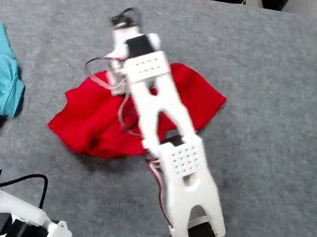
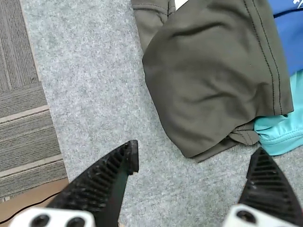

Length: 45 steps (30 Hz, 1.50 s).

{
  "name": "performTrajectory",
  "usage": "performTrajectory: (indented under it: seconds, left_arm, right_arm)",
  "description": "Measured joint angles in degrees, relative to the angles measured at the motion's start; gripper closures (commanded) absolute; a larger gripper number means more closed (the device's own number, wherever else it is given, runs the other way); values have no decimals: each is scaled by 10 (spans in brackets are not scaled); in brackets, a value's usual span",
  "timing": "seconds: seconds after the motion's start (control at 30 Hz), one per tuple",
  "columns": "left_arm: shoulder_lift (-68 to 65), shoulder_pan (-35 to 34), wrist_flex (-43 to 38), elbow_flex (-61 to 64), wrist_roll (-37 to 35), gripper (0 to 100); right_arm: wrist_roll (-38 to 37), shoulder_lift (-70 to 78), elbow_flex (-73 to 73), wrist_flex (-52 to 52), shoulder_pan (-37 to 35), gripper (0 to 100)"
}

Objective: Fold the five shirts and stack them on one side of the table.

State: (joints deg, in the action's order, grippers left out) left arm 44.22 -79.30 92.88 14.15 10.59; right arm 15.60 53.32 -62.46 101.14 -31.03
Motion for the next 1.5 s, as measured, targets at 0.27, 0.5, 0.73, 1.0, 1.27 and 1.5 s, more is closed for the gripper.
performTrajectory:
  seconds: [0.27, 0.5, 0.73, 1.0, 1.27, 1.5]
  left_arm:
    - [0, 0, 0, 0, 0, 636]
    - [0, 1, 0, 0, 0, 636]
    - [0, 65, 15, 24, 0, 636]
    - [0, 306, 66, 29, 0, 633]
    - [-62, 735, -11, 49, -82, 636]
    - [-257, 963, -255, 50, -197, 691]
  right_arm:
    - [0, -79, 62, 1, 160, 993]
    - [-29, -154, 226, 1, 323, 993]
    - [-78, -169, 325, 1, 481, 990]
    - [-135, -169, 381, 0, 592, 931]
    - [-166, -169, 430, -10, 613, 742]
    - [-177, -170, 425, -10, 662, 742]
